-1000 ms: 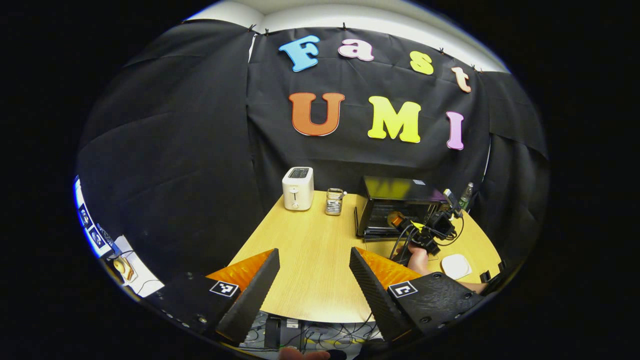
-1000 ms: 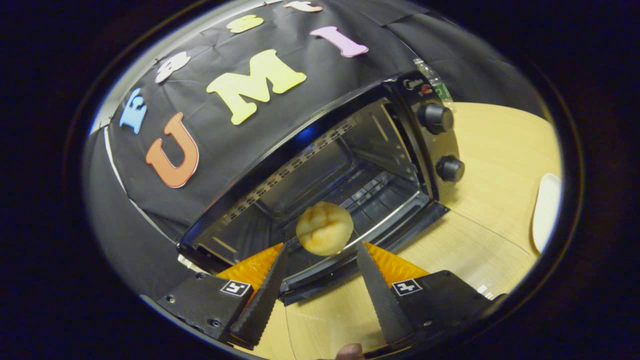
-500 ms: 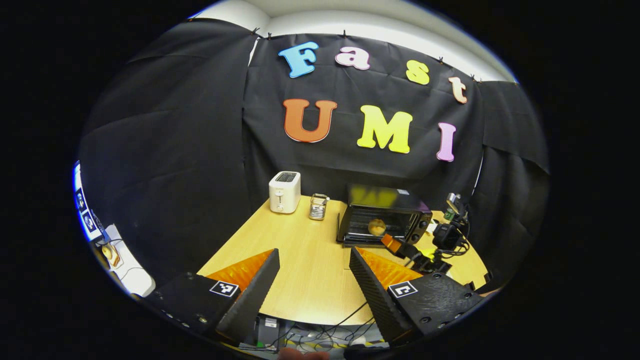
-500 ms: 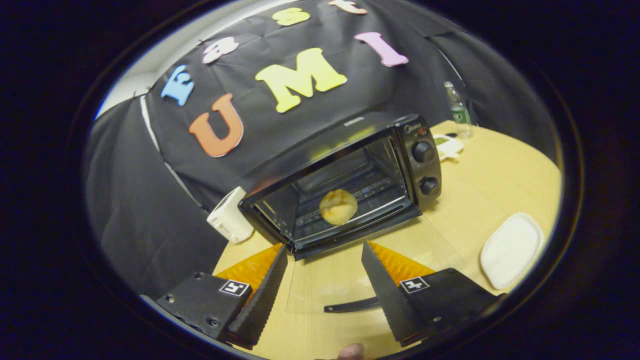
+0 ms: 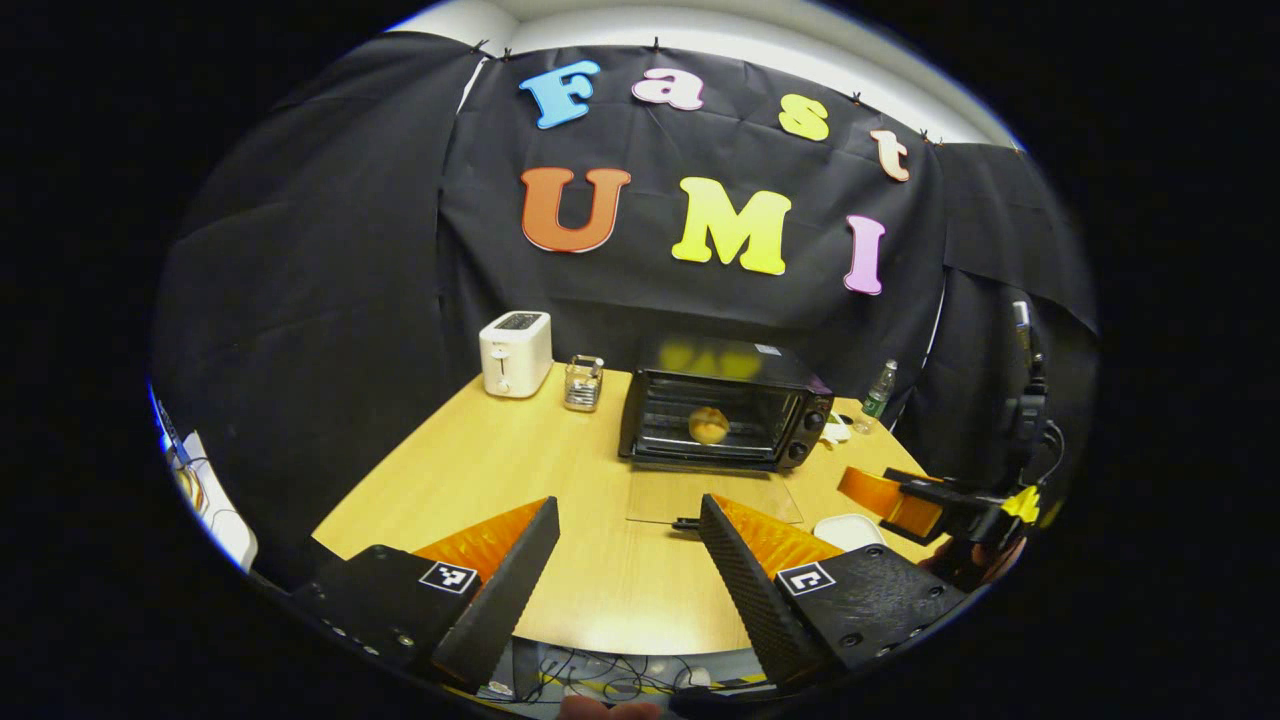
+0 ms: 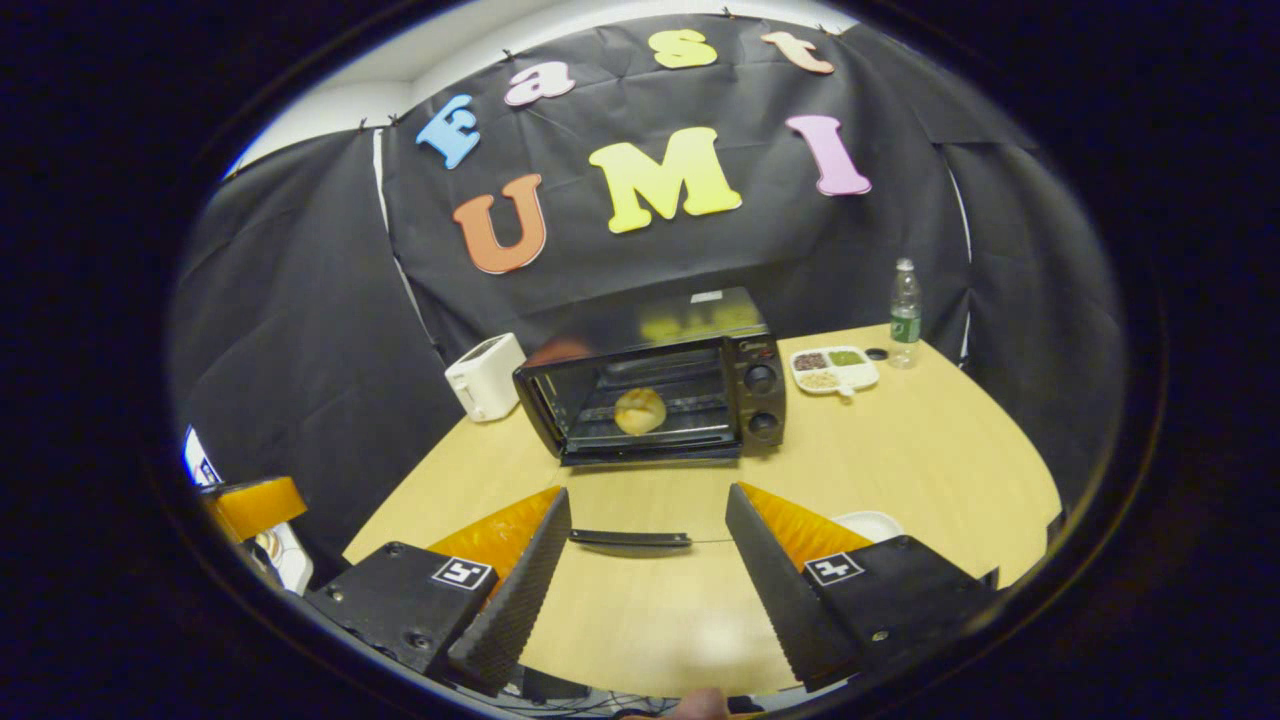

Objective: Open the electric oven with the left hand, put the food in, and close the electric oven.

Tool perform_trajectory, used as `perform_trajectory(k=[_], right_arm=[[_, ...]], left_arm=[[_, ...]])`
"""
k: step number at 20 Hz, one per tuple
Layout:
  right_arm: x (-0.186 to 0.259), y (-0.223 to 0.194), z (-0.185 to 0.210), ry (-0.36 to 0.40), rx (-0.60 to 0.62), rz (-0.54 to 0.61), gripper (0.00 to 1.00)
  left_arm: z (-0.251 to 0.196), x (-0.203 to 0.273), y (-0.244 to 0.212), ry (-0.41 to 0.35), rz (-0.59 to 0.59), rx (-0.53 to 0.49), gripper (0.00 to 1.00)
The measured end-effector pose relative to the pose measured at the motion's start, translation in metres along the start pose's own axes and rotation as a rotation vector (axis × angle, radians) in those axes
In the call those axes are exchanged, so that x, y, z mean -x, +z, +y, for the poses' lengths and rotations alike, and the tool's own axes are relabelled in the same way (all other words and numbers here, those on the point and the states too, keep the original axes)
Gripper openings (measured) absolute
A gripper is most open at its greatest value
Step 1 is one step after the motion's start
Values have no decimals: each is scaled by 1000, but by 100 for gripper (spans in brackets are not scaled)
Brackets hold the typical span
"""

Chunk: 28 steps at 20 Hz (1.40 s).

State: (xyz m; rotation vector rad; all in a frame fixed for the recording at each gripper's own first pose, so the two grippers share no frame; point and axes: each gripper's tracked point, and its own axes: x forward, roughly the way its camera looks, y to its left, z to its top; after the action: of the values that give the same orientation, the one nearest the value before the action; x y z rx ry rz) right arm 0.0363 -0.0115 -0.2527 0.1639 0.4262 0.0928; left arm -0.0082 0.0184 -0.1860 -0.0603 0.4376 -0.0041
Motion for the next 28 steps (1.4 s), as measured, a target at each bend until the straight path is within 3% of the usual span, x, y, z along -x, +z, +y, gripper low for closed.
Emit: perform_trajectory(k=[11, 13, 14, 18, 19, 20, 21, 22, 24, 25, 28], right_arm=[[86, 4, -108, -155, 18, -8, 94], [97, 5, -124, -188, 4, -7, 99], [101, 4, -132, -203, -5, -4, 94], [109, -8, -158, -263, -14, 29, 94], [110, -13, -163, -273, -26, 42, 99], [112, -18, -166, -283, -37, 55, 94], [113, -22, -169, -292, -44, 66, 99], [115, -25, -171, -297, -43, 78, 94], [118, -27, -178, -314, -31, 88, 99], [119, -27, -181, -323, -31, 92, 94], [119, -32, -183, -329, -65, 109, 94]], left_arm=[[-92, -85, -85, -110, 158, -40, 93], [-99, -109, -108, -111, 208, -41, 93], [-101, -118, -120, -106, 235, -44, 93], [-109, -139, -153, -110, 304, -69, 93], [-109, -143, -159, -110, 314, -74, 94], [-109, -147, -162, -110, 320, -79, 93], [-109, -152, -166, -109, 322, -86, 93], [-108, -157, -170, -106, 323, -92, 93], [-110, -168, -172, -104, 327, -88, 93], [-110, -173, -174, -101, 331, -88, 93], [-107, -186, -178, -91, 342, -105, 93]])
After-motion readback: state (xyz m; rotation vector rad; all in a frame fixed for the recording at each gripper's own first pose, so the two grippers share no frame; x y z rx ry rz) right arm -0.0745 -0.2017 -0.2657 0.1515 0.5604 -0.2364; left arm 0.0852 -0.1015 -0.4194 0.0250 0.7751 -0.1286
